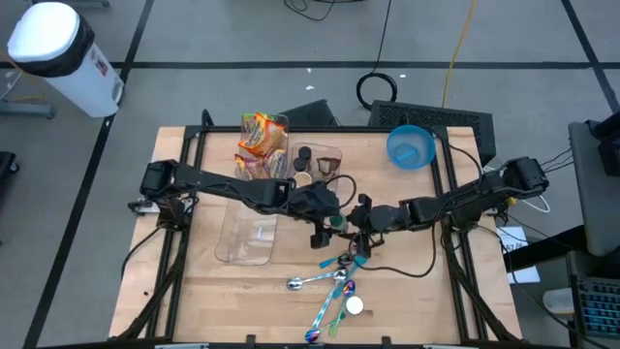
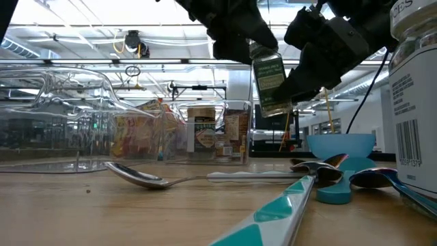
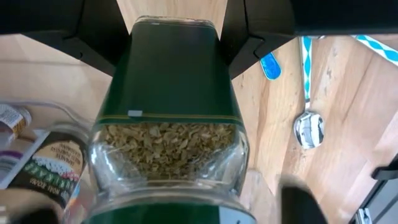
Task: Pick & Place Food Item
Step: Put the green spice bottle into the middle transparent bin, then put the white spice bottle into the middle transparent bin
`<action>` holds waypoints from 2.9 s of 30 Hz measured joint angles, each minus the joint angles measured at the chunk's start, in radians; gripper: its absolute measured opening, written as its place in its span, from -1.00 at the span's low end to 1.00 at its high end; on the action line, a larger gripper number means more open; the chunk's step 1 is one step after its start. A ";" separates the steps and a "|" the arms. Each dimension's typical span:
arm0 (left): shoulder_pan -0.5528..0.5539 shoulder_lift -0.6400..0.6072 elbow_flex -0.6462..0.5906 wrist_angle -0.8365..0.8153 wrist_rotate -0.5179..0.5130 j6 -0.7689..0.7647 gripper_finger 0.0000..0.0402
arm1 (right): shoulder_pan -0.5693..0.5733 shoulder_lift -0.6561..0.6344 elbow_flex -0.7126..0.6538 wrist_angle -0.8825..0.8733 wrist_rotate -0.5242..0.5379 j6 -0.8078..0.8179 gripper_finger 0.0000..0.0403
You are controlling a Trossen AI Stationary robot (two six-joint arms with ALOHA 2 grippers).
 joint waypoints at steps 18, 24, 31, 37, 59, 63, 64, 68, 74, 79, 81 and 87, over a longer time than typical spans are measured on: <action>0.025 -0.014 -0.002 -0.005 0.055 -0.042 0.03 | 0.000 0.000 0.000 0.002 0.001 0.000 0.08; 0.026 -0.144 -0.003 -0.042 -0.034 -0.037 0.03 | -0.001 -0.015 0.002 -0.005 0.000 -0.004 0.47; 0.040 -0.274 -0.001 -0.133 -0.215 -0.011 0.03 | 0.000 -0.086 0.001 -0.071 -0.002 0.005 0.65; 0.103 -0.257 -0.041 -0.123 -0.219 -0.048 0.03 | 0.000 -0.157 0.001 -0.076 -0.002 0.052 0.63; 0.221 -0.019 -0.213 0.105 -0.127 -0.143 0.03 | 0.000 -0.178 0.000 -0.090 0.001 0.052 0.61; 0.222 0.008 -0.211 0.124 -0.134 -0.143 0.03 | 0.000 -0.178 0.000 -0.090 0.002 0.051 0.60; 0.222 0.011 -0.211 0.128 -0.134 -0.143 0.03 | 0.000 -0.178 0.000 -0.090 0.002 0.051 0.60; 0.223 0.012 -0.211 0.133 -0.134 -0.145 0.03 | 0.000 -0.178 0.000 -0.090 0.002 0.051 0.60; 0.221 0.012 -0.214 0.114 -0.132 -0.150 0.11 | 0.000 -0.178 0.000 -0.090 0.002 0.049 0.60; 0.219 0.012 -0.214 0.128 -0.135 -0.150 0.55 | 0.000 -0.178 0.000 -0.090 0.002 0.049 0.60; 0.219 0.012 -0.214 0.132 -0.135 -0.150 0.69 | 0.000 -0.178 0.000 -0.090 0.002 0.049 0.60; 0.219 -0.005 -0.207 0.113 -0.135 -0.137 0.92 | 0.000 -0.178 0.000 -0.091 0.002 0.049 0.60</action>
